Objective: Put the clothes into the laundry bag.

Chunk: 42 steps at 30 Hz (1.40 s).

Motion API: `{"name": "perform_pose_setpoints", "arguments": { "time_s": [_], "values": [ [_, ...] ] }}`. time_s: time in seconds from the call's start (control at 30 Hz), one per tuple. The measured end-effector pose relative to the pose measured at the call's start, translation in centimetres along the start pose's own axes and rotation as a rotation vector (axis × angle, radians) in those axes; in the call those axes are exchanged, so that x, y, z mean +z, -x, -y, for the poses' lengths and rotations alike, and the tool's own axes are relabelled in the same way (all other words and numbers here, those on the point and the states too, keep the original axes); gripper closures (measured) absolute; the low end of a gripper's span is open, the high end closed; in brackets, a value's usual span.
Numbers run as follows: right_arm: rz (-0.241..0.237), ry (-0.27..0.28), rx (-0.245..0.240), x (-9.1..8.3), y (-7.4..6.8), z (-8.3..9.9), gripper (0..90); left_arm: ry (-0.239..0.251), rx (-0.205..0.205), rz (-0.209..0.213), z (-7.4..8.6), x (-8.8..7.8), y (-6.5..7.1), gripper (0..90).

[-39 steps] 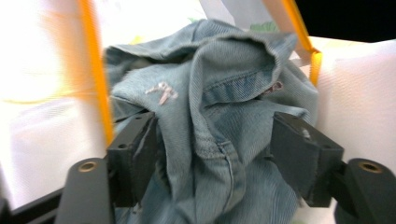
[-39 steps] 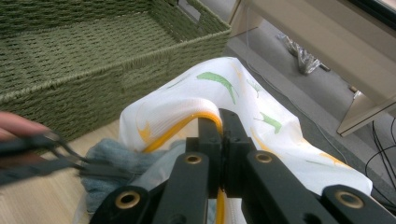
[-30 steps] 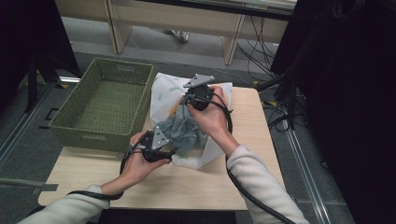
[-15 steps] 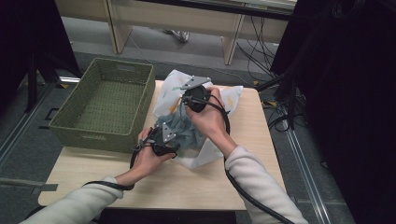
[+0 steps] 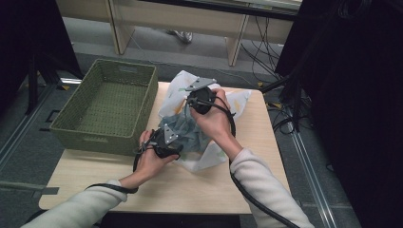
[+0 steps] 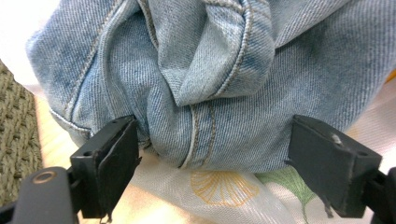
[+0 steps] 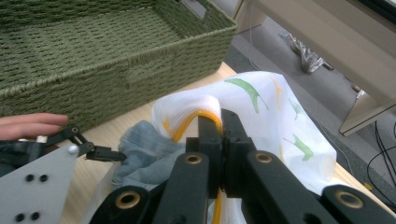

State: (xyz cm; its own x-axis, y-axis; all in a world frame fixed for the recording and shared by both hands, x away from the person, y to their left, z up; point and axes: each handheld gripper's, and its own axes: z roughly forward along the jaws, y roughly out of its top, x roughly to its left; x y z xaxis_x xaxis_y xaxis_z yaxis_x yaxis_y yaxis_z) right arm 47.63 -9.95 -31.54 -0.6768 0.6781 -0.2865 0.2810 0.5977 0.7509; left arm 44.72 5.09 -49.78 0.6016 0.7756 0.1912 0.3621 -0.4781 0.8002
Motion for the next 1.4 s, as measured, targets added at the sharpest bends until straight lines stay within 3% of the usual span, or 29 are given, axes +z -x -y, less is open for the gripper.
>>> {"name": "perform_pose_setpoints", "arguments": {
  "time_s": [0.2, 0.37, 0.5, 0.73, 0.83, 0.87, 0.9, 1.0, 1.1, 1.27, 1.33, 1.4],
  "values": [
    [-0.003, 0.0, 0.003, 0.0, -0.1, -0.1, 89.8, 0.026, -0.009, -0.001, 0.1, -0.1, -0.4, 22.1],
    [0.001, 0.001, 0.004, 0.0, 0.1, 0.1, 89.8, 0.081, -0.002, -0.08, 0.0, -1.3, -0.3, 21.2],
    [0.001, 0.002, 0.001, 0.0, 0.0, 0.0, 89.8, 0.008, -0.042, -0.057, 0.2, -0.6, -0.8, 18.4],
    [-0.007, -0.003, -0.003, 0.2, -0.2, 0.0, 89.8, 0.009, -0.041, -0.004, 0.1, 0.4, -1.1, 18.2],
    [-0.01, -0.002, -0.004, 0.3, -0.4, 0.0, 89.8, 0.0, -0.026, 0.015, 0.1, 0.4, -1.1, 25.0],
    [-0.011, -0.005, 0.002, 0.4, -0.4, 0.0, 89.8, -0.003, -0.016, 0.03, 0.2, 0.4, -1.1, 33.6],
    [-0.013, -0.007, 0.0, 0.4, -0.4, 0.0, 89.8, -0.009, 0.003, 0.025, 0.2, 0.5, -0.9, 39.1],
    [-0.016, -0.005, -0.005, 0.5, -0.5, -0.1, 89.8, -0.018, 0.048, 0.009, 0.2, 0.7, -0.6, 43.8],
    [-0.018, -0.01, -0.011, 0.5, -0.7, 0.0, 89.8, -0.01, 0.022, 0.018, -0.1, 0.7, -0.6, 47.2],
    [-0.021, -0.009, -0.005, 0.7, -0.8, 0.1, 89.8, -0.013, 0.043, -0.005, -0.3, 0.9, -0.6, 65.3],
    [-0.022, -0.009, -0.009, 0.7, -0.8, 0.1, 89.8, -0.041, 0.09, -0.003, -0.5, 0.8, -0.7, 72.0],
    [-0.022, -0.009, -0.01, 0.7, -0.8, 0.1, 89.8, -0.034, 0.099, -0.01, -0.7, 0.9, -0.6, 79.2]
  ]
}}
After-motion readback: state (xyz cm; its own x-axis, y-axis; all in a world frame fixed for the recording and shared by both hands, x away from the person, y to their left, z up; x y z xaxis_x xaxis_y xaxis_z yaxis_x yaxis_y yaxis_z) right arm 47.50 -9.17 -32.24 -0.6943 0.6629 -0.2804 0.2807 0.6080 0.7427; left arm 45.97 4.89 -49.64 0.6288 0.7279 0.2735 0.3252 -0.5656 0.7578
